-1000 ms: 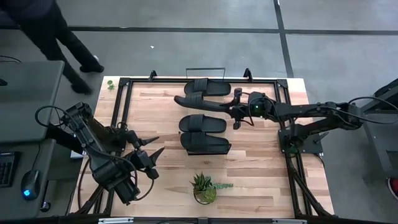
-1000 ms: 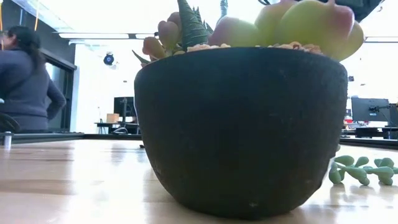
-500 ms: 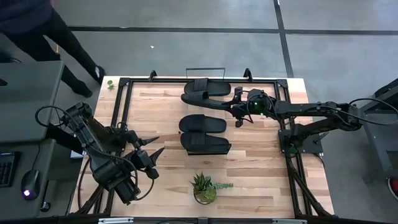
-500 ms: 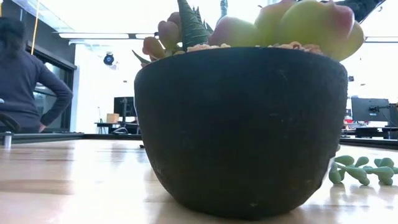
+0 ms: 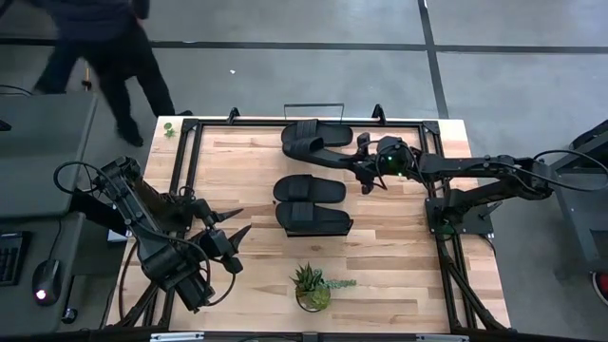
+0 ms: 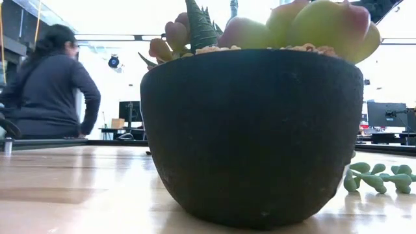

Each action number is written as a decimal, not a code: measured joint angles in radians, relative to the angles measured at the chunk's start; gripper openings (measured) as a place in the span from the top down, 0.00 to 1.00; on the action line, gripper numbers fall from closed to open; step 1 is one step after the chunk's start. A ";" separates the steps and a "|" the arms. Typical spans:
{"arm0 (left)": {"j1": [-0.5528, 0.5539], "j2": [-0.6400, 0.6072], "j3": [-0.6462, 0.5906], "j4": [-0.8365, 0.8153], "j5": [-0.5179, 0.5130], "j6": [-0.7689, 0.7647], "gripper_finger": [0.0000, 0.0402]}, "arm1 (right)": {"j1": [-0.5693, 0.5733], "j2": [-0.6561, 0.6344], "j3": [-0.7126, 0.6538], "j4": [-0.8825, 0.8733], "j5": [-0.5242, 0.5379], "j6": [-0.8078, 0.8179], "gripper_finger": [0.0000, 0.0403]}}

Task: Pick and place slides into the shelf
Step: Put the black slide on the shelf

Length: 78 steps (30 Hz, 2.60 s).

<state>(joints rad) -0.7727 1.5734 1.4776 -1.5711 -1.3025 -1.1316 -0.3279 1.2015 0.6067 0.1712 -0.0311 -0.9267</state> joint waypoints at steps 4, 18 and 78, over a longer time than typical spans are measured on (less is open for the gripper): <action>0.000 0.000 0.000 0.000 0.000 0.000 0.51 | 0.001 0.001 0.000 -0.015 -0.043 -0.090 0.91; 0.000 0.000 0.000 0.000 -0.002 0.000 0.51 | -0.162 0.068 0.000 0.041 -0.293 -0.201 0.91; 0.000 0.001 0.000 0.024 -0.008 0.000 0.51 | -0.472 0.369 0.000 0.194 -0.612 -0.002 0.62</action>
<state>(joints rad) -0.7723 1.5742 1.4780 -1.5475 -1.3102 -1.1313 -0.8001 1.5700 0.6067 0.3650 -0.6430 -0.9290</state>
